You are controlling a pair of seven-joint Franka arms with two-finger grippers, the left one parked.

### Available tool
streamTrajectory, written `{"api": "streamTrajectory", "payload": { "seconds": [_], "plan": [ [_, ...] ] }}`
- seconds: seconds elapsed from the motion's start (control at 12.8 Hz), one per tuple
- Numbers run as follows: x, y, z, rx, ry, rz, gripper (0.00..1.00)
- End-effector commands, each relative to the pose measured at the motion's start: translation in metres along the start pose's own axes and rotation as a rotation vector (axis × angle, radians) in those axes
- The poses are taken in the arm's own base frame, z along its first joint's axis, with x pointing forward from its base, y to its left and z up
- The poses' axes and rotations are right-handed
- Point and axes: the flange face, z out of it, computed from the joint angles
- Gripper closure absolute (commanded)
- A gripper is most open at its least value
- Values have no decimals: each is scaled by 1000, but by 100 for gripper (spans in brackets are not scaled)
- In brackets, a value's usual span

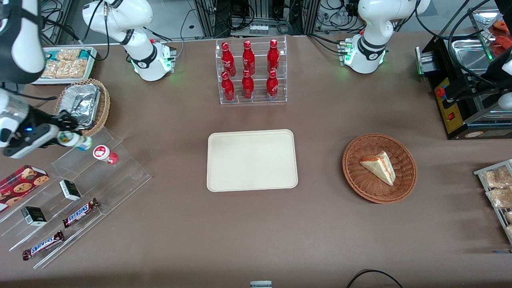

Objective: Place green gum on tray
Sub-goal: 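Carry the held gum tub over the cream tray and lower it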

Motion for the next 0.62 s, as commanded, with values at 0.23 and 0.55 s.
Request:
{"api": "streamTrajectory", "payload": {
  "seconds": [0.23, 0.55],
  "plan": [
    [92, -144, 13, 24, -27, 207, 100],
    [166, -242, 48, -2, -18, 355, 100]
  ]
}}
